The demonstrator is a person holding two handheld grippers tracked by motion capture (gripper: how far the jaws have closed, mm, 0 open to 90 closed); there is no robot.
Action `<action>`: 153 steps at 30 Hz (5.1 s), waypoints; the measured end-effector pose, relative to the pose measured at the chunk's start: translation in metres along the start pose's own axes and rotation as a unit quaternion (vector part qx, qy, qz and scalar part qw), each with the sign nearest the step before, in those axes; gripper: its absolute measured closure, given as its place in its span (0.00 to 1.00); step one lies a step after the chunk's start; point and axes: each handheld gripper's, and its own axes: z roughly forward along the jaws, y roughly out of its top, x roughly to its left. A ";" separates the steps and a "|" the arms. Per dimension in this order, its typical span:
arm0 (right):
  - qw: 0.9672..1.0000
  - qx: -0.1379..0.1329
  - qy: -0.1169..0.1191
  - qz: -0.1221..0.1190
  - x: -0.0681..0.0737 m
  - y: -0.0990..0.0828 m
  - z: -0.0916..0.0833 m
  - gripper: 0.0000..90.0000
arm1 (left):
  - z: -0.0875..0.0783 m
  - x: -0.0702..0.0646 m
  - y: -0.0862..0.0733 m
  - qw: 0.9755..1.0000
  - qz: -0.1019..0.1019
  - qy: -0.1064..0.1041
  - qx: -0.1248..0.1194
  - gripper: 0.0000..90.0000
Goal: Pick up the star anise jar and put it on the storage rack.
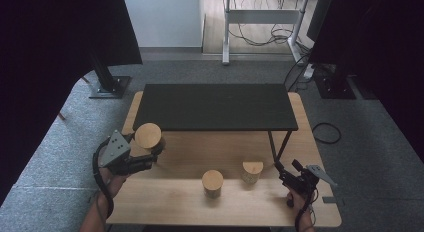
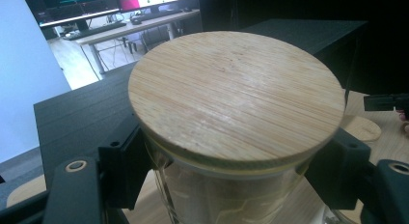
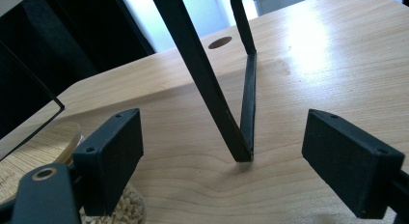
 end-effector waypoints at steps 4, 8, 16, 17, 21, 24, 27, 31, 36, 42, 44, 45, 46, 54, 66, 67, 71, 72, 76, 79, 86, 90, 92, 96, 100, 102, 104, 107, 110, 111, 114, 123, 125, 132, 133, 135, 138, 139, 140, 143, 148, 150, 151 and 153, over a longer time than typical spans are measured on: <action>1.000 0.000 0.000 0.000 0.000 0.000 0.000 0.15 | 0.002 0.001 0.003 1.000 0.001 -0.001 -0.002 0.28; 1.000 0.001 0.000 -0.002 0.000 0.000 0.000 0.15 | 0.003 0.002 0.007 1.000 0.003 -0.002 -0.005 0.28; 1.000 0.001 0.001 -0.002 0.000 0.000 0.000 0.15 | 0.006 0.001 0.014 1.000 0.007 -0.006 -0.007 0.28; 1.000 0.001 0.001 -0.002 0.000 0.000 0.000 0.15 | 0.006 0.002 0.015 1.000 0.007 -0.005 -0.007 0.28; 1.000 0.001 0.001 -0.003 0.000 0.000 0.000 0.15 | 0.008 0.003 0.018 1.000 0.008 -0.006 -0.008 0.28; 1.000 0.001 0.001 -0.003 0.000 0.000 0.000 0.15 | 0.009 0.003 0.021 1.000 0.010 -0.005 -0.007 0.28; 1.000 0.001 0.001 -0.003 0.000 0.000 0.000 0.15 | 0.011 0.003 0.023 1.000 0.014 -0.005 -0.005 0.28; 1.000 0.001 0.001 -0.004 0.000 0.000 0.000 0.15 | 0.012 0.004 0.025 1.000 0.013 -0.005 -0.006 0.28; 1.000 0.002 0.002 -0.004 0.000 0.000 0.000 0.15 | 0.014 0.005 0.028 1.000 0.018 -0.003 -0.006 0.28; 1.000 0.002 0.002 -0.003 0.000 0.000 0.000 0.15 | 0.015 0.006 0.031 1.000 0.018 -0.002 -0.008 0.28; 1.000 0.002 0.002 -0.004 0.001 0.000 0.000 0.15 | 0.015 0.007 0.033 1.000 0.017 -0.001 -0.010 0.28; 1.000 0.002 0.002 -0.004 0.001 0.000 0.000 0.15 | 0.015 0.007 0.033 1.000 0.017 0.000 -0.010 0.28; 1.000 0.002 0.002 -0.004 0.001 0.000 0.000 0.15 | 0.015 0.008 0.034 1.000 0.017 0.002 -0.010 0.28; 1.000 0.002 0.002 -0.005 0.001 0.000 0.000 0.15 | 0.016 0.013 0.039 1.000 0.018 0.010 -0.011 0.28; 1.000 0.003 0.003 -0.005 0.001 0.000 0.000 0.15 | 0.024 0.019 0.047 1.000 0.021 0.016 -0.010 0.28; 1.000 0.003 0.003 -0.005 0.001 0.000 0.000 0.15 | 0.026 0.019 0.046 1.000 0.019 0.016 -0.010 0.28; 1.000 0.002 0.004 -0.005 0.001 0.000 0.000 0.15 | 0.031 0.021 0.045 1.000 0.016 0.023 -0.008 0.28; 1.000 0.003 0.004 -0.004 0.001 0.000 0.000 0.15 | 0.033 0.022 0.045 1.000 0.016 0.024 -0.008 0.28; 1.000 0.004 0.005 -0.004 0.001 0.000 0.000 0.15 | 0.038 0.024 0.046 0.999 0.020 0.026 -0.004 0.28; 1.000 0.005 0.006 -0.004 0.001 0.000 0.000 0.15 | 0.044 0.026 0.047 0.999 0.023 0.028 0.002 0.28; 1.000 0.004 0.007 -0.002 0.000 0.000 0.000 0.15 | 0.055 0.030 0.050 0.999 0.016 0.031 -0.001 0.28; 1.000 0.004 0.007 -0.002 0.000 0.000 0.000 0.15 | 0.060 0.030 0.050 0.999 0.013 0.040 0.000 0.28; 1.000 0.003 0.007 -0.002 0.000 0.000 0.000 0.15 | 0.063 0.031 0.050 0.999 0.011 0.043 0.002 0.28; 1.000 0.004 0.008 -0.002 0.000 0.000 0.000 0.15 | 0.069 0.033 0.048 0.999 0.009 0.048 0.005 0.28; 1.000 0.005 0.008 -0.003 0.000 0.000 0.000 0.15 | 0.074 0.037 0.046 0.999 0.005 0.054 0.009 0.28; 1.000 0.005 0.009 -0.003 0.000 0.000 0.000 0.15 | 0.077 0.039 0.046 0.998 0.004 0.056 0.013 0.28; 1.000 0.004 0.009 -0.003 0.000 0.000 0.000 0.15 | 0.078 0.040 0.046 0.998 0.002 0.056 0.014 0.28; 1.000 0.005 0.009 -0.002 0.000 0.000 0.000 0.15 | 0.082 0.042 0.047 0.998 0.002 0.058 0.017 0.28; 1.000 0.004 0.010 -0.003 0.000 0.000 0.000 0.15 | 0.086 0.043 0.047 0.998 0.000 0.059 0.017 0.28; 1.000 0.004 0.010 -0.002 0.000 0.000 0.000 0.15 | 0.087 0.043 0.047 0.998 -0.002 0.057 0.016 0.28; 1.000 0.005 0.011 -0.002 0.000 0.000 0.000 0.15 | 0.090 0.043 0.046 0.998 -0.001 0.058 0.020 0.28; 1.000 0.005 0.012 -0.002 0.000 0.000 0.000 0.15 | 0.100 0.042 0.041 0.997 -0.009 0.061 0.042 0.28; 1.000 0.005 0.013 -0.003 0.000 0.000 0.000 0.15 | 0.100 0.043 0.041 0.997 -0.014 0.063 0.043 0.28; 1.000 0.006 0.014 -0.003 0.000 0.000 0.000 0.15 | 0.102 0.051 0.040 0.996 -0.040 0.057 0.047 0.28; 1.000 0.006 0.014 -0.003 0.000 0.000 0.000 0.15 | 0.102 0.054 0.040 0.996 -0.051 0.058 0.050 0.28; 1.000 0.006 0.014 -0.003 0.000 0.000 0.000 0.15 | 0.102 0.059 0.038 0.994 -0.073 0.061 0.054 0.27; 1.000 0.007 0.015 -0.003 0.000 0.000 0.000 0.15 | 0.101 0.062 0.037 0.993 -0.079 0.062 0.056 0.27; 1.000 0.007 0.015 -0.003 0.000 0.000 0.000 0.15 | 0.101 0.061 0.037 0.993 -0.079 0.063 0.057 0.27; 1.000 0.007 0.015 -0.003 0.000 0.000 0.000 0.15 | 0.101 0.061 0.037 0.993 -0.079 0.063 0.057 0.27; 1.000 0.006 0.014 -0.003 0.000 0.000 0.000 0.15 | 0.101 0.061 0.037 0.993 -0.077 0.065 0.057 0.27; 1.000 0.007 0.014 -0.003 0.000 0.000 0.000 0.15 | 0.101 0.060 0.037 0.993 -0.075 0.066 0.057 0.27; 1.000 0.007 0.014 -0.002 0.000 0.000 0.000 0.15 | 0.101 0.060 0.037 0.993 -0.076 0.067 0.058 0.27; 1.000 0.007 0.014 -0.002 0.000 0.000 0.000 0.15 | 0.101 0.060 0.037 0.993 -0.075 0.068 0.057 0.27; 1.000 0.008 0.014 -0.003 0.000 0.000 0.000 0.15 | 0.100 0.060 0.037 0.993 -0.073 0.069 0.059 0.26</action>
